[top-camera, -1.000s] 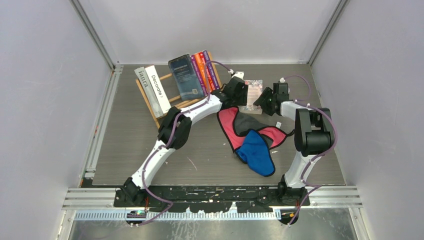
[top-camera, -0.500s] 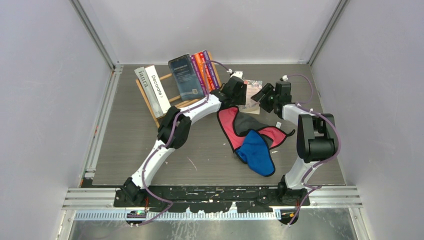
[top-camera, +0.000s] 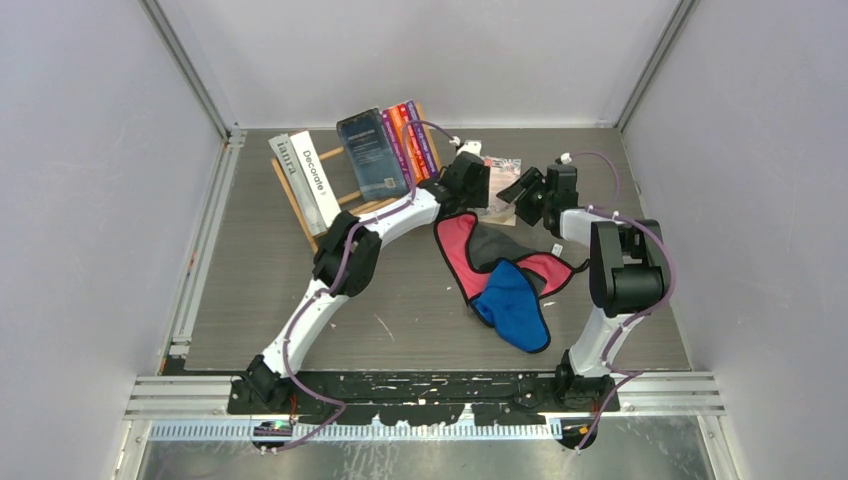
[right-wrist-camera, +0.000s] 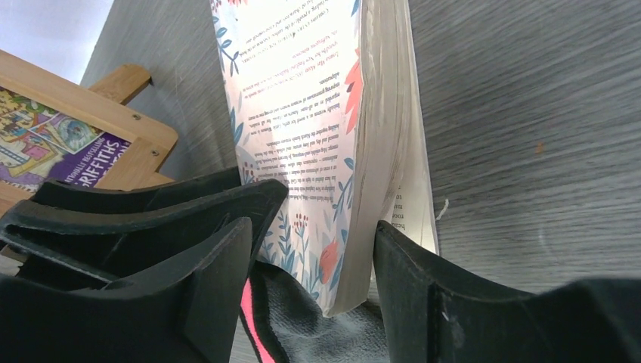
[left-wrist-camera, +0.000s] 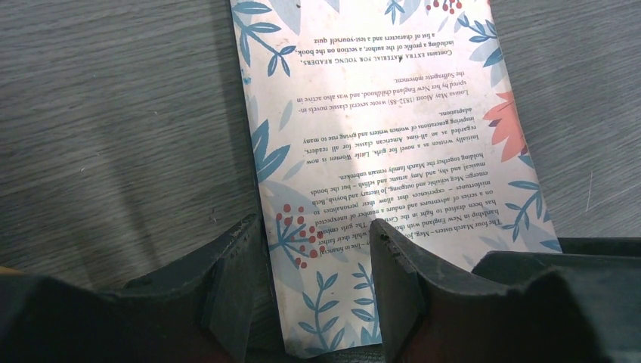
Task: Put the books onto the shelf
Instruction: Pick up the book from the center of the board.
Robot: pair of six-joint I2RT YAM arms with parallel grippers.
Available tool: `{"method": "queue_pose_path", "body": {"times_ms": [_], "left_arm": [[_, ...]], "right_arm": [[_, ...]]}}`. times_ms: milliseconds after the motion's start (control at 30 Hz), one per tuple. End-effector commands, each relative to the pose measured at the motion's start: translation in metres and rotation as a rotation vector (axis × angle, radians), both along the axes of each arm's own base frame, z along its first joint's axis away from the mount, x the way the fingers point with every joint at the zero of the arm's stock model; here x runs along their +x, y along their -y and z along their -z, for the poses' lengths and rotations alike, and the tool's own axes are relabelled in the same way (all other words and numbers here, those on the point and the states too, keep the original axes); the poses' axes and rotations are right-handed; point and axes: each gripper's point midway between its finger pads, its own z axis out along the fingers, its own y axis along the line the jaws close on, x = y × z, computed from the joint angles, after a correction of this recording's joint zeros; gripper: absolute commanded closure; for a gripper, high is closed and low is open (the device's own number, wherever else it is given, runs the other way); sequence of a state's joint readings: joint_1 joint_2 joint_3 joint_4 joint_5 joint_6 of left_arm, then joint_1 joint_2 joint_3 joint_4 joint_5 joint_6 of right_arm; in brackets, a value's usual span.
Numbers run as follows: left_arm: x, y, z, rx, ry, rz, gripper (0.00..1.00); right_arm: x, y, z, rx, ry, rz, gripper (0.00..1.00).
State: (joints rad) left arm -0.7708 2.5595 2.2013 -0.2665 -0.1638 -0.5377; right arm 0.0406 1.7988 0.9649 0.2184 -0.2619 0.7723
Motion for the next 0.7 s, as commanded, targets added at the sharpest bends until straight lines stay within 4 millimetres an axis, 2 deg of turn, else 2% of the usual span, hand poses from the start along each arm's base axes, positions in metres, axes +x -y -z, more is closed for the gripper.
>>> {"method": "queue_pose_path", "body": {"times_ms": [0, 167, 300, 433, 533, 667], "left_arm": [[-0.015, 0.016, -0.027, -0.048, 0.014, 0.059, 0.46], [-0.015, 0.017, -0.03, -0.056, 0.021, 0.062, 0.46], [-0.015, 0.018, -0.031, -0.059, 0.022, 0.065, 0.46], [-0.016, 0.018, -0.032, -0.059, 0.022, 0.066, 0.47], [-0.016, 0.015, -0.036, -0.058, 0.025, 0.061, 0.46], [-0.017, 0.012, -0.044, -0.057, 0.031, 0.053, 0.46]], "right_arm": [[0.003, -0.037, -0.019, 0.077, 0.041, -0.117, 0.36], [0.0, -0.039, -0.007, 0.069, -0.013, -0.135, 0.37], [0.0, -0.04, 0.001, 0.074, -0.038, -0.135, 0.44], [0.0, -0.039, 0.002, 0.067, -0.047, -0.129, 0.67], [-0.001, -0.035, -0.001, 0.056, -0.04, -0.117, 0.76], [-0.003, -0.028, -0.016, 0.059, -0.004, -0.09, 0.97]]}}
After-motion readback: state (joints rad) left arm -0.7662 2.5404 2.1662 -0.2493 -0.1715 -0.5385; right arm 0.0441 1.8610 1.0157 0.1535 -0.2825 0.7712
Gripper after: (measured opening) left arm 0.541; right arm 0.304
